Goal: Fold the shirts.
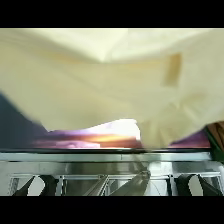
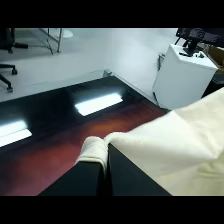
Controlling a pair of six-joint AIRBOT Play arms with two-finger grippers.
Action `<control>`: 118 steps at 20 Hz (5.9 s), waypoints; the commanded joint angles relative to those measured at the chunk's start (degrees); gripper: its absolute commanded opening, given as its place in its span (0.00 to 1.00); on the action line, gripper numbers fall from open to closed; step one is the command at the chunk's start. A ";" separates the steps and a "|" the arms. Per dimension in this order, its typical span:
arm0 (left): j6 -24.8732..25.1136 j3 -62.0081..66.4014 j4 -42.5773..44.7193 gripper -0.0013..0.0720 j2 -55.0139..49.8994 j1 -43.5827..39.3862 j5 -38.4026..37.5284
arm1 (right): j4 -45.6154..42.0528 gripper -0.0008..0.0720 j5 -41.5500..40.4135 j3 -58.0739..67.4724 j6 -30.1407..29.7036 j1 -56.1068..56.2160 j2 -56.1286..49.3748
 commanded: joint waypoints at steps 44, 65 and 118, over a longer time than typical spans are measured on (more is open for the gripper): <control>-10.40 2.38 48.96 0.97 -54.93 -21.90 -4.57 | -62.73 0.38 3.93 -25.81 10.71 5.73 -39.69; -5.88 -43.78 53.40 0.97 -37.62 -22.77 21.84 | -42.82 0.48 -20.81 -50.25 15.32 24.68 -33.33; -8.41 24.57 53.64 0.41 -74.23 -22.91 -0.90 | -20.57 0.53 -12.66 -2.56 -6.32 25.11 -65.72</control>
